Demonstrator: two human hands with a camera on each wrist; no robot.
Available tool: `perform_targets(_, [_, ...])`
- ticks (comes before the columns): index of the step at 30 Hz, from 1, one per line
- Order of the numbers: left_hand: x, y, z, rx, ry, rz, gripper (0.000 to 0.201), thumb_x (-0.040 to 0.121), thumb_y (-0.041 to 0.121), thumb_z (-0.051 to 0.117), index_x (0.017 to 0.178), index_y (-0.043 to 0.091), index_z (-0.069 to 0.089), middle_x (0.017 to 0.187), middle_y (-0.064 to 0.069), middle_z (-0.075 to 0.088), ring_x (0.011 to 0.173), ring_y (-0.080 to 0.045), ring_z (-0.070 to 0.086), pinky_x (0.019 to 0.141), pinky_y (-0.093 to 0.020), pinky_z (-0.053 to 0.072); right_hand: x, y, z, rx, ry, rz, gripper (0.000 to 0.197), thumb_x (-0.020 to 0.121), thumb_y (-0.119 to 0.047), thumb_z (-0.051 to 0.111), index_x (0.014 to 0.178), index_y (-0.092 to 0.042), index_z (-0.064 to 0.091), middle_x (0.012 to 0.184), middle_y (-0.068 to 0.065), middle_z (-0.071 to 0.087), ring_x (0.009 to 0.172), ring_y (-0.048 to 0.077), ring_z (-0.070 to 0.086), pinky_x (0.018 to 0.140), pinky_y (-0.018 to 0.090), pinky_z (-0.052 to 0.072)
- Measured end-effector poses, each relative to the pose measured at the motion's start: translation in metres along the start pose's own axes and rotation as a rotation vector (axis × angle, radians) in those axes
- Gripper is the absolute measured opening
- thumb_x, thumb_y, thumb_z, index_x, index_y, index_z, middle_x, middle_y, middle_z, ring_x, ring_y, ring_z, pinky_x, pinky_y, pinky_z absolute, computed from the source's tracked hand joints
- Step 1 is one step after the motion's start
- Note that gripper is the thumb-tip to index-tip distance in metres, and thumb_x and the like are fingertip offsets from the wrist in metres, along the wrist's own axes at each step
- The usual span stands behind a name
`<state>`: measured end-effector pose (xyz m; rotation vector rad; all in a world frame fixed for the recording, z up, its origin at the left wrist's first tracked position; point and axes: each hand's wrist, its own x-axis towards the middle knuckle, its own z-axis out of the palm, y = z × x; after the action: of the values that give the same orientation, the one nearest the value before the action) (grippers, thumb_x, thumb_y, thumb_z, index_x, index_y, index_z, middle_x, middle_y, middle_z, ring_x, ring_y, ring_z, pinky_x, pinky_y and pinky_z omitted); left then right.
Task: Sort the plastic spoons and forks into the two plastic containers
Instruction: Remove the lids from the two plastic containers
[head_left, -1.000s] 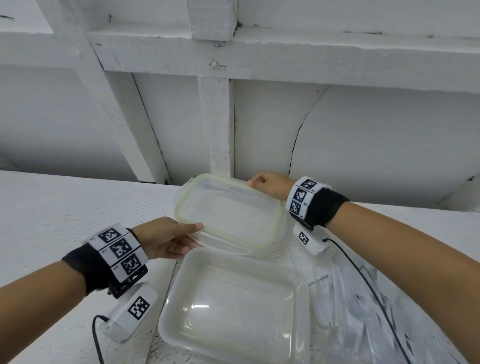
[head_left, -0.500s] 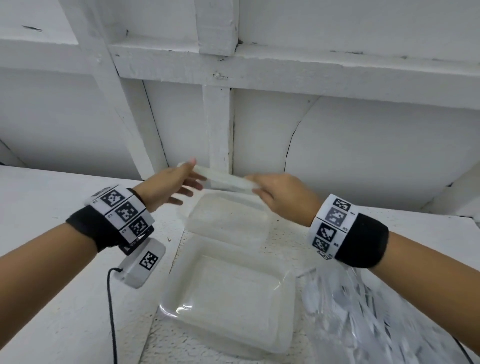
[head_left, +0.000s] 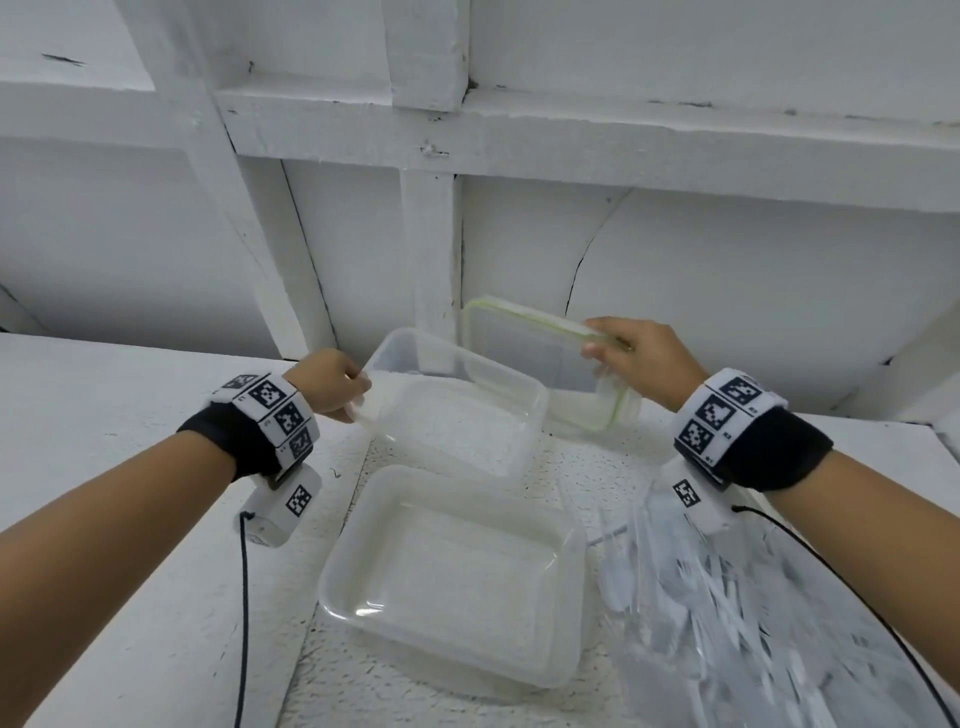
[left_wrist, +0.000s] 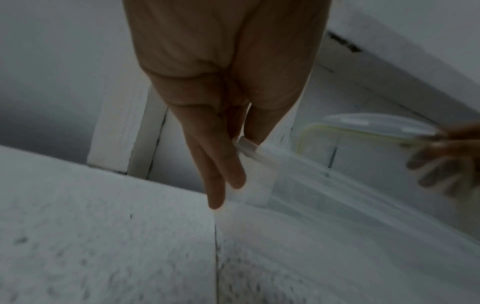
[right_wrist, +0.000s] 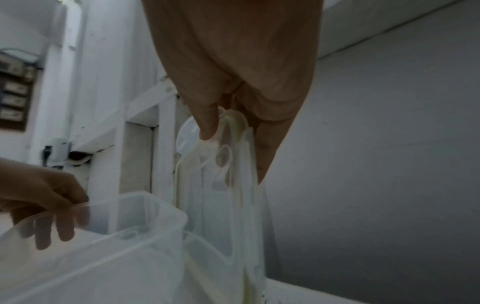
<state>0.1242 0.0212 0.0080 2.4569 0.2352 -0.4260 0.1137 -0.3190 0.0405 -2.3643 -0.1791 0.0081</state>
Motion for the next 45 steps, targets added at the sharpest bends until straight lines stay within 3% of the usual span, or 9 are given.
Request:
perform_targets(10, [-0.012,0.013,-0.020,-0.174,0.002,0.031,0.016,0.094,0.016,0.054,0.094,0.002,0.063,0.081,-0.010,0.066,0.071,-0.020,0.066,0.061,-0.022,0.056,0.006,0.010,0.040,0.556,-0.238,0.381,0.016,0.099,-0.018,0.044,0.093,-0.016,0.059,0.081,0.005,0.065,0.057,0.016,0.067,0.054,0.031,0.058])
perform_targets(14, [-0.005,0.017,-0.008,-0.133,-0.031,-0.003,0.018,0.094,0.016,0.053,0.097,0.002,0.063,0.082,-0.010,0.066,0.069,-0.019,0.066,0.059,-0.021,0.057,0.018,0.019,0.058,0.492,-0.251,0.499,0.022,0.098,-0.028,0.044,0.085,-0.019,0.059,0.084,0.004,0.062,0.076,0.022,0.060,0.091,0.047,0.050])
perform_targets(16, [0.000,0.017,-0.002,-0.125,-0.047,-0.031,0.019,0.094,0.017,0.053,0.096,0.002,0.065,0.090,-0.014,0.069,0.071,-0.020,0.068,0.065,-0.025,0.058,0.023,0.020,0.061,0.505,-0.264,0.583,0.030,0.098,-0.038,0.039,0.084,-0.020,0.058,0.085,0.005,0.060,0.075,0.020,0.056,0.089,0.043,0.050])
perform_targets(24, [0.009,0.029,0.020,-0.099,-0.093,-0.074,0.020,0.094,0.019,0.053,0.087,0.004,0.063,0.082,-0.011,0.069,0.054,-0.013,0.068,0.060,-0.022,0.057,0.022,0.023,0.052,0.292,-0.209,0.606,0.041,0.100,-0.040,0.033,0.115,-0.007,0.052,0.104,0.011,0.056,0.090,0.023,0.053,0.077,0.033,0.045])
perform_targets(27, [0.012,0.029,0.024,-0.069,-0.141,-0.073,0.021,0.094,0.021,0.052,0.090,0.003,0.063,0.095,-0.016,0.071,0.075,-0.023,0.071,0.078,-0.034,0.058,0.014,0.027,0.049,0.192,-0.271,0.650,0.051,0.098,-0.047,0.033,0.123,-0.005,0.048,0.089,0.012,0.056,0.073,0.022,0.052,0.060,0.027,0.044])
perform_targets(30, [0.011,0.033,0.024,-0.011,-0.168,-0.060,0.036,0.096,0.032,0.048,0.103,0.000,0.063,0.098,-0.013,0.067,0.085,-0.027,0.068,0.077,-0.034,0.057,0.008,0.030,0.050,0.177,-0.329,0.687,0.058,0.095,-0.055,0.033,0.132,-0.010,0.041,0.084,0.015,0.055,0.058,0.019,0.048,0.053,0.023,0.039])
perform_targets(35, [0.012,0.033,0.022,-0.075,-0.208,-0.069,0.052,0.099,0.046,0.031,0.119,0.007,0.060,0.118,-0.009,0.055,0.116,-0.028,0.052,0.093,-0.037,0.049,0.005,0.029,0.052,0.149,-0.378,0.688,0.052,0.096,-0.051,0.035,0.133,-0.016,0.042,0.091,0.013,0.062,0.069,0.020,0.059,0.057,0.025,0.047])
perform_targets(39, [0.016,0.023,0.024,-0.343,-0.187,-0.120,0.040,0.097,0.035,0.044,0.114,0.002,0.060,0.117,-0.013,0.062,0.112,-0.027,0.057,0.098,-0.041,0.046,0.005,0.021,0.050,0.204,-0.412,0.693,0.045,0.098,-0.039,0.040,0.133,-0.011,0.040,0.093,0.016,0.058,0.070,0.021,0.059,0.063,0.029,0.049])
perform_targets(45, [0.009,0.003,0.022,-0.571,-0.191,-0.152,0.019,0.095,0.022,0.052,0.093,0.005,0.059,0.091,-0.010,0.062,0.079,-0.023,0.059,0.082,-0.036,0.049,0.005,0.012,0.052,0.311,-0.432,0.622,0.034,0.098,-0.020,0.045,0.125,0.000,0.051,0.098,0.016,0.057,0.072,0.021,0.058,0.069,0.030,0.052])
